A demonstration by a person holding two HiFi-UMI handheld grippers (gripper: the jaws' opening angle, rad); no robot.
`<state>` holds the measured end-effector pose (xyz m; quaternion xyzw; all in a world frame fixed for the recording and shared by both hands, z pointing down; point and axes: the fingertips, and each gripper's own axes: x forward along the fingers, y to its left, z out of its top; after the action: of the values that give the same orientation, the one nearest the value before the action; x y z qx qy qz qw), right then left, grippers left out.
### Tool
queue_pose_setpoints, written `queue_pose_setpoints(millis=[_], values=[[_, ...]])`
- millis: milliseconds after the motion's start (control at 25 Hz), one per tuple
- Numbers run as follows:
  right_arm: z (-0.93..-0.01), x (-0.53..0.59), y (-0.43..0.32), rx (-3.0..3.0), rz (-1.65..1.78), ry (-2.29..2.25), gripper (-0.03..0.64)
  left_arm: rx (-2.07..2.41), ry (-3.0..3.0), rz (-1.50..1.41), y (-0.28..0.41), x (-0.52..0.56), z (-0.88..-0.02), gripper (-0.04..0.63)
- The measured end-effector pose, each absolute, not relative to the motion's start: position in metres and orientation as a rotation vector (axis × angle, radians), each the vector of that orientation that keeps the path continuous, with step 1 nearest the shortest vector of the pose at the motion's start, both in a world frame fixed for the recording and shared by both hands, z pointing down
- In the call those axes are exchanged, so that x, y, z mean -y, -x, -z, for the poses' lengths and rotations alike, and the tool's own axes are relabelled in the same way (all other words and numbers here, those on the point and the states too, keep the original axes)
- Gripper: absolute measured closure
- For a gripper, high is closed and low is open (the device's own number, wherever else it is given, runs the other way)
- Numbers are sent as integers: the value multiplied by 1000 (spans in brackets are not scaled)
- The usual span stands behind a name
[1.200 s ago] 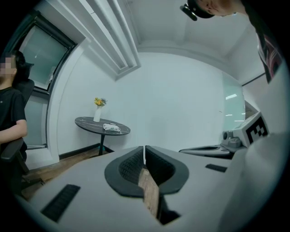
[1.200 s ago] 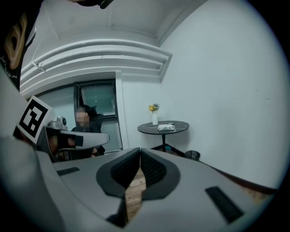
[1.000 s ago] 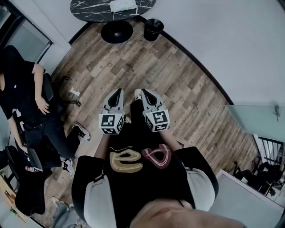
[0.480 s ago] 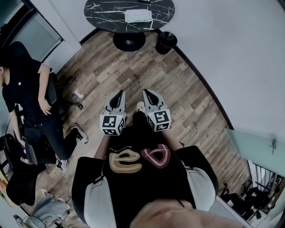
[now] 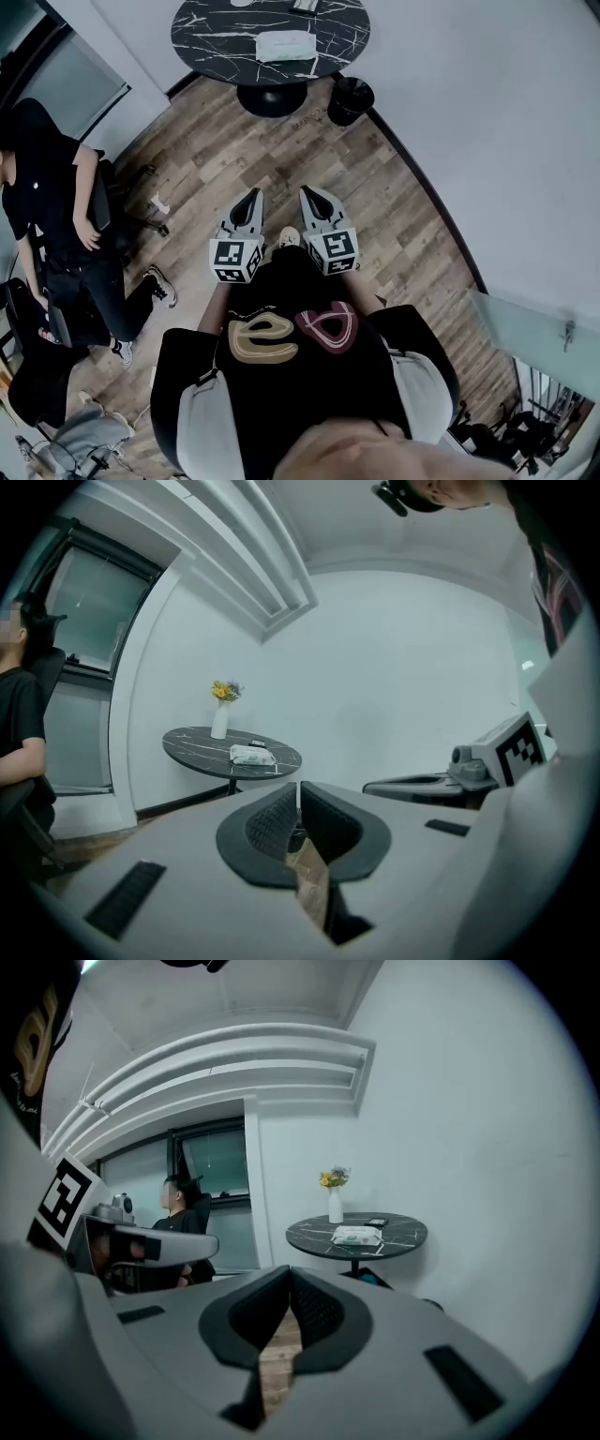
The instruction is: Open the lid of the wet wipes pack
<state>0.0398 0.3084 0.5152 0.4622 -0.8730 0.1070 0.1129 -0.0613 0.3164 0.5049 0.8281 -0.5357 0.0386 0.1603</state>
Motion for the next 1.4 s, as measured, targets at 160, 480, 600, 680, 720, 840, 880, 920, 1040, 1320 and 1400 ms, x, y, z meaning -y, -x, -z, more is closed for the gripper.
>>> queue_pose_setpoints(millis=[160, 480, 600, 680, 720, 840, 880, 920, 1040, 1320, 1400], values=[[-517, -289, -51, 2581, -304, -1311, 604, 1550, -2350, -97, 45, -295, -507, 569], [-518, -261, -71, 2610, -278, -1232, 604, 1601, -2316, -77, 23, -268, -509, 569], [-518, -257, -74, 2612, -279, -1230, 604, 1596, -2309, -76, 17, -265, -510, 569], [-519, -255, -76, 2612, -282, -1231, 604, 1593, -2310, -78, 15, -262, -510, 569], [-519, -254, -77, 2611, -285, -1233, 604, 1592, -2311, -79, 14, -261, -511, 569], [-522, -251, -80, 2602, -301, -1242, 604, 1588, -2313, -84, 12, -255, -512, 569], [-523, -250, -80, 2600, -305, -1245, 604, 1587, -2315, -84, 12, -253, -512, 569], [-523, -248, -80, 2599, -307, -1249, 604, 1585, -2318, -84, 12, -250, -512, 569], [-522, -243, -81, 2594, -313, -1273, 604, 1571, -2332, -92, 12, -242, -512, 569], [-522, -220, -87, 2553, -325, -1361, 604, 1519, -2362, -106, 14, -211, -515, 569], [-522, -213, -89, 2547, -331, -1387, 604, 1514, -2364, -105, 17, -200, -516, 569]])
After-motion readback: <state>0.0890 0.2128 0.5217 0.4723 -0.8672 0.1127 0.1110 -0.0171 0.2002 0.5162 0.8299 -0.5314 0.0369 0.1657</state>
